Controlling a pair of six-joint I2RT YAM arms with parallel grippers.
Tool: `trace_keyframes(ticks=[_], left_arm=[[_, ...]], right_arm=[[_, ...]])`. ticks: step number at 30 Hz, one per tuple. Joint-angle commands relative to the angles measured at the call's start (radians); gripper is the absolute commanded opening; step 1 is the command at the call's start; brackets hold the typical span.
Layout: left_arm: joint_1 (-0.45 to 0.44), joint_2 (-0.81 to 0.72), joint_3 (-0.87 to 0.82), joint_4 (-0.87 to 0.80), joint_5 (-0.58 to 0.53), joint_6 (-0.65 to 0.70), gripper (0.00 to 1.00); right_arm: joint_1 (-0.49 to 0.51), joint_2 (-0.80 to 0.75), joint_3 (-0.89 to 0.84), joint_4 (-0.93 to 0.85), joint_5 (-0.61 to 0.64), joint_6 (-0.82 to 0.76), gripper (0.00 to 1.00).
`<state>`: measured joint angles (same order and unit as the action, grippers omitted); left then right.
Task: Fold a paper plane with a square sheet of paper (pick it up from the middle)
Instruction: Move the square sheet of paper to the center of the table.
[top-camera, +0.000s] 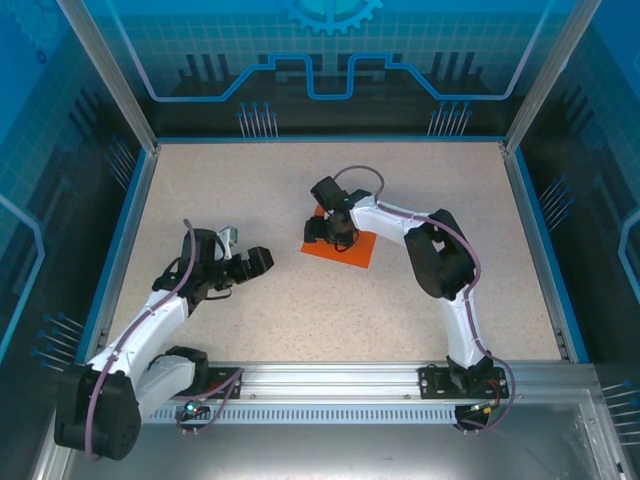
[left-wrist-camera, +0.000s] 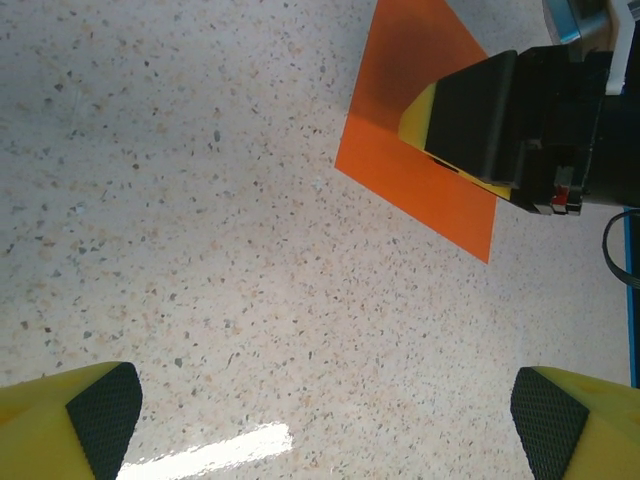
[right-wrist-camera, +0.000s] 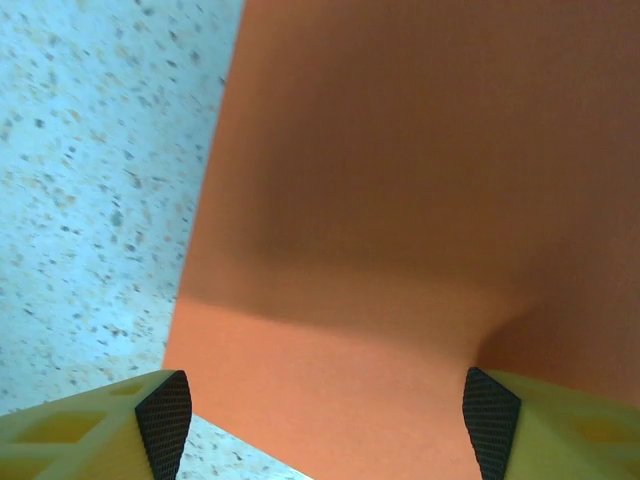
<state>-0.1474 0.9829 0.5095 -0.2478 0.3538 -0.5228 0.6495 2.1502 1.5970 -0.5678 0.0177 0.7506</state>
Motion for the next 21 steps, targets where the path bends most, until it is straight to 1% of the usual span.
trace_keyframes(ticks=[1,8,13,15,18,21], left_arm=[[-0.025,-0.017,0.039,-0.053,-0.02,0.006,0.98],[-0.069,-0.011,0.071,-0.08,-0.036,0.005,0.98],[-0.097,-0.012,0.078,-0.089,-0.037,0.007,0.99],[-0.113,-0.012,0.08,-0.096,-0.038,0.012,0.98],[-0.135,-0.01,0.08,-0.098,-0.043,0.018,0.99],[-0.154,0.002,0.08,-0.087,-0.047,0.018,0.99]], right_arm=[[0.019,-0.007,-0.053,-0.03,-0.022,-0.011,0.76],[0.058,-0.093,-0.249,0.017,-0.031,-0.037,0.75],[0.103,-0.177,-0.404,0.051,-0.011,-0.082,0.72],[0.125,-0.218,-0.452,0.043,0.015,-0.107,0.73],[0.147,-0.274,-0.49,0.012,0.054,-0.161,0.73],[0.158,-0.31,-0.484,-0.051,0.114,-0.212,0.74]])
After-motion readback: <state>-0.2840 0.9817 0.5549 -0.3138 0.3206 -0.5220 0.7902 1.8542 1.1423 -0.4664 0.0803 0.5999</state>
